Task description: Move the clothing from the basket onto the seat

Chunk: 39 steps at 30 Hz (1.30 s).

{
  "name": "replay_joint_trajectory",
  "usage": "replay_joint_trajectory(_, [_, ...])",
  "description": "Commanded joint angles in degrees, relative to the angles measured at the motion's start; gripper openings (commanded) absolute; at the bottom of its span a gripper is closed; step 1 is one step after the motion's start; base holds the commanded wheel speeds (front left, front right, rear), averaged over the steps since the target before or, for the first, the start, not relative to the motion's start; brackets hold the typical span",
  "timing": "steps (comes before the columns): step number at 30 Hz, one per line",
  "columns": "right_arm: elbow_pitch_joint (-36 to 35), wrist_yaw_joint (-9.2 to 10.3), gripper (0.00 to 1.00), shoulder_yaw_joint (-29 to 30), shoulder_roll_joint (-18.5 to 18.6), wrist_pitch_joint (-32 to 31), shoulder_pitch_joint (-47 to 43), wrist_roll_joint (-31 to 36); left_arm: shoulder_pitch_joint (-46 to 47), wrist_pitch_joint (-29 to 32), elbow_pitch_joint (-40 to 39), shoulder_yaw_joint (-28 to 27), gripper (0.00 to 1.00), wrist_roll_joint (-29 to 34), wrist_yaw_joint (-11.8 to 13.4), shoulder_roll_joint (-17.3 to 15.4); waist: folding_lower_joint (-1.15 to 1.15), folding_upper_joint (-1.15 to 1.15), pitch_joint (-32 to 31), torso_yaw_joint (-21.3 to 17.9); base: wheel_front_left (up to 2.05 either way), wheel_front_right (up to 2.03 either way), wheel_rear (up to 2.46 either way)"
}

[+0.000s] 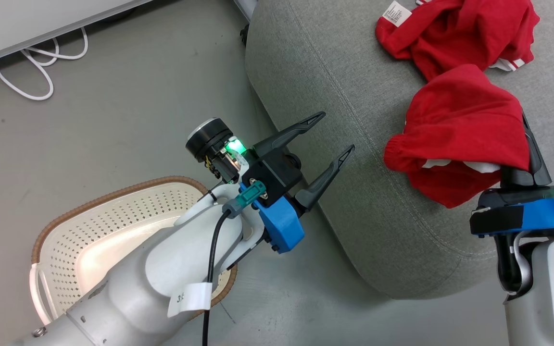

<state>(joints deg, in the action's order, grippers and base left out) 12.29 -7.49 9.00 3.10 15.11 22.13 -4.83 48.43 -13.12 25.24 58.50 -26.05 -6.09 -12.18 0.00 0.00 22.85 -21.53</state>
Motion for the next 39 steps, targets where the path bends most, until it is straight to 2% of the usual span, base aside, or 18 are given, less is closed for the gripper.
replay_joint_trajectory(1, [-0.27,-0.01,0.0,-0.05,-0.16,0.06,-0.02,0.23,0.14,-0.11,-0.16,0.21,1.0,0.12,0.1,-0.13,0.0,0.0,0.03,0.07,0.0,0.0,0.0])
replay_joint_trajectory(11, [-2.63,-0.01,0.0,-1.35,0.97,0.06,6.74,1.17,1.83,-0.33,-1.35,0.16,1.0,0.63,0.78,-0.52,0.0,0.0,3.16,0.93,0.0,0.0,0.0])
replay_joint_trajectory(19, [-5.62,-0.01,0.0,0.4,5.86,0.07,20.98,1.69,5.03,0.79,-3.32,0.25,1.0,1.82,0.71,-2.13,0.0,0.0,10.4,2.28,0.0,0.0,0.0])
replay_joint_trajectory(26, [-5.51,-0.01,0.0,7.91,13.13,0.05,34.36,1.03,8.29,2.35,-5.96,0.37,1.0,3.17,0.96,-3.44,0.0,0.0,17.34,3.96,0.0,0.0,0.0])
replay_joint_trajectory(27, [-4.81,-0.01,0.0,10.77,15.57,0.06,37.22,0.45,9.19,2.83,-6.74,0.36,1.0,3.6,1.02,-3.77,0.0,0.0,19.2,4.46,0.0,0.0,0.0])
replay_joint_trajectory(33, [-0.8,-0.01,0.0,16.29,21.63,0.06,39.98,-0.15,11.31,3.65,-8.6,0.37,1.0,4.64,1.29,-5.0,0.0,0.0,23.62,5.26,0.0,0.0,0.0])
replay_joint_trajectory(36, [1.13,-0.01,0.0,18.76,22.39,0.05,38.66,-0.18,12.1,3.83,-9.42,0.41,1.0,5.06,1.5,-5.49,0.0,0.0,25.06,5.29,0.0,0.0,0.0])
replay_joint_trajectory(39, [3.33,-0.01,0.0,20.04,21.52,0.07,36.89,0.14,12.4,4.18,-9.97,0.51,1.0,5.05,1.46,-5.87,0.0,0.0,26.01,5.16,0.0,0.0,0.0])
